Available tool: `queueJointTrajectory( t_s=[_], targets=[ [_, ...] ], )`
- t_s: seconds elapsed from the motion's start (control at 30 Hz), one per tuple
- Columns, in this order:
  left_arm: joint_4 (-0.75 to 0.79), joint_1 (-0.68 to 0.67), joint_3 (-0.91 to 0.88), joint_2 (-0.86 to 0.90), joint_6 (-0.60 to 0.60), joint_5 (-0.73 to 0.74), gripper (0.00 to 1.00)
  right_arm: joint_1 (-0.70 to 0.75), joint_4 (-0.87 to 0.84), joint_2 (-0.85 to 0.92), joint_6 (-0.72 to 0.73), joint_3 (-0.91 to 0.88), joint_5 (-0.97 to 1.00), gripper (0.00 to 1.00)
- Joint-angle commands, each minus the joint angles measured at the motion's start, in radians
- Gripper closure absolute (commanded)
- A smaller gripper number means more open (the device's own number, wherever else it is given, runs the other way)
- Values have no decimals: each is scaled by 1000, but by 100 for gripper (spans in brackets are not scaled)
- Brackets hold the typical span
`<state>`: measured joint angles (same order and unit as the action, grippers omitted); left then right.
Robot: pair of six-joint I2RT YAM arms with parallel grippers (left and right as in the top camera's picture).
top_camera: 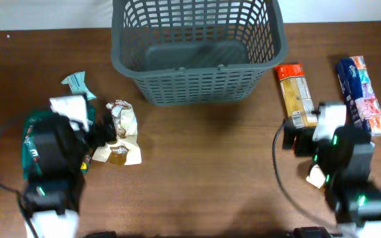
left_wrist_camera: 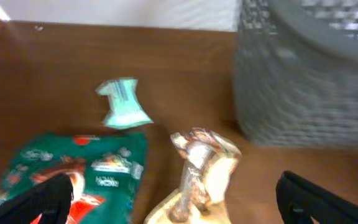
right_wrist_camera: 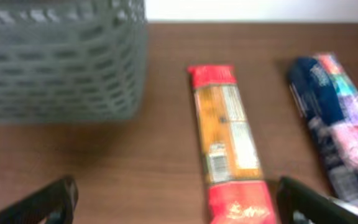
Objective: Pack container
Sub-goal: 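Move the left gripper over the green Nescafe pouch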
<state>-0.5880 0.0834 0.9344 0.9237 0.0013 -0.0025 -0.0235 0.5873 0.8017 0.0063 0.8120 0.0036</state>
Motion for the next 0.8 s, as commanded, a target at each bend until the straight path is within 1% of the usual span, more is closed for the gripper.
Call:
queueJointTrajectory(
  t_s=[0.0, 0.1, 0.17, 0.33, 0.43, 0.5, 0.53, 0.57, 0.67, 0.77],
  targets=[
    [-129, 114, 278, 203, 23, 99, 1, -8, 127, 207, -88, 293, 80, 1],
    [-241, 187, 437, 316, 23, 158, 1, -9, 216, 307, -78, 428, 76, 1],
    [-285, 218, 503, 364, 28, 158, 1, -9, 267, 354, -73, 485, 72, 1],
    [-306, 242, 525, 384, 30, 157, 1, -6, 346, 389, -67, 529, 34, 1],
    [-381, 242, 525, 383, 31, 149, 1, 31, 349, 388, 26, 529, 35, 1],
    [-436, 242, 525, 384, 74, 129, 1, 82, 348, 388, 87, 529, 34, 1],
    [-462, 242, 525, 384, 129, 130, 1, 108, 348, 388, 108, 529, 34, 1],
    [-507, 242, 525, 384, 247, 131, 1, 169, 349, 389, 135, 529, 30, 1],
    [-513, 242, 525, 386, 284, 118, 1, 241, 349, 389, 151, 529, 4, 1],
    [-530, 242, 525, 385, 284, 92, 1, 294, 352, 389, 177, 529, -27, 1]
  ],
)
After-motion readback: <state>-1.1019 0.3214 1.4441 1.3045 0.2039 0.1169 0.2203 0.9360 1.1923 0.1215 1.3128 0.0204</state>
